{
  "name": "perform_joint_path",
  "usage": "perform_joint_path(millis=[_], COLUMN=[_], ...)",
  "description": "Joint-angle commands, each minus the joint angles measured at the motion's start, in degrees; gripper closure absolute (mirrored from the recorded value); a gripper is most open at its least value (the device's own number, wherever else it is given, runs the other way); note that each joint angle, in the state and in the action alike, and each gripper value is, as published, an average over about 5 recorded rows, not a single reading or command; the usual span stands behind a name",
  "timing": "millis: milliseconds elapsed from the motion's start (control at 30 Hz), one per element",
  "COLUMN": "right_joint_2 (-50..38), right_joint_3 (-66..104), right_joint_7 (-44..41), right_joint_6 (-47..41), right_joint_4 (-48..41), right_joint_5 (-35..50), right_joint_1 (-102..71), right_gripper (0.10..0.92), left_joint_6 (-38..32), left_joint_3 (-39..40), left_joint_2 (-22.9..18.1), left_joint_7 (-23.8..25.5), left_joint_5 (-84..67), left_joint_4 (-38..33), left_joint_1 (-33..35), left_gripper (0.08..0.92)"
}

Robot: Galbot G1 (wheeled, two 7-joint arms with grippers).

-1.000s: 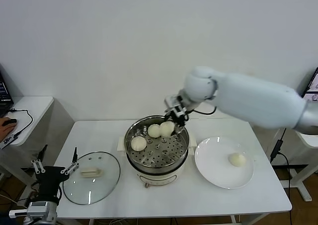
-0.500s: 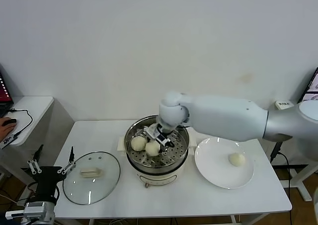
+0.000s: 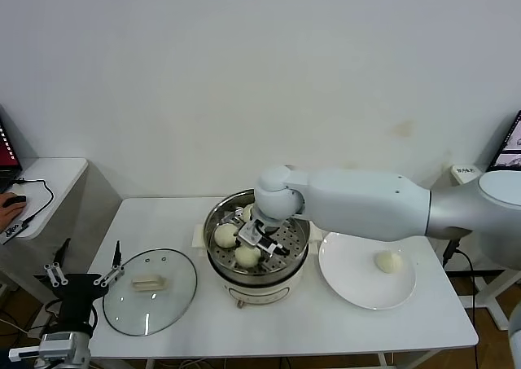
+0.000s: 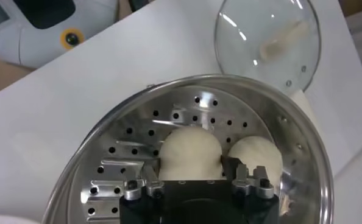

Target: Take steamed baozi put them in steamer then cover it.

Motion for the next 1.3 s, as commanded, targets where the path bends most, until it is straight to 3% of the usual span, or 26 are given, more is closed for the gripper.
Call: perform_joint_path(millis=[33, 233, 533, 767, 1033, 1300], right_joint_2=[-0.86, -4.5, -18.11, -34.64, -47.64, -46.53], right_joint_3=[0.0, 1.96, 8.32, 12.37, 27.37, 30.72], right_joint_7=[-0.23, -1.37, -3.04, -0.12, 1.74, 2.47], right_joint_6=[2.12, 0.94, -11.09, -21.95, -22.67, -19.51], right_joint_4=[0.44, 2.2, 6.77, 10.85, 11.18, 5.52], right_joint_5=[-0.86, 1.82, 9.42, 14.72, 8.41, 0.35], right_joint_1=[0.54, 3.24, 6.33, 1.52, -20.64, -31.52], right_gripper=[0.308, 0.208, 0.203, 0.203, 0.203, 0.203], left_joint_6=[0.03, 0.08, 0.27, 0.32, 0.68, 1.02], left_joint_3=[0.14, 0.28, -0.74, 1.04, 3.84, 4.57], left_joint_2=[-0.06, 0.34, 2.95, 4.34, 5.79, 6.87], left_joint_7=[0.02, 0.07, 0.26, 0.34, 0.38, 0.48], left_joint_5=[0.06, 0.06, -1.15, -1.11, -0.72, -0.8], left_joint_4=[0.0, -0.02, 0.64, 1.09, 1.71, 2.57], left_joint_1=[-0.04, -0.22, -0.83, -1.67, -3.03, -3.86], left_gripper=[0.177, 0.177, 0.177, 0.177, 0.177, 0.177])
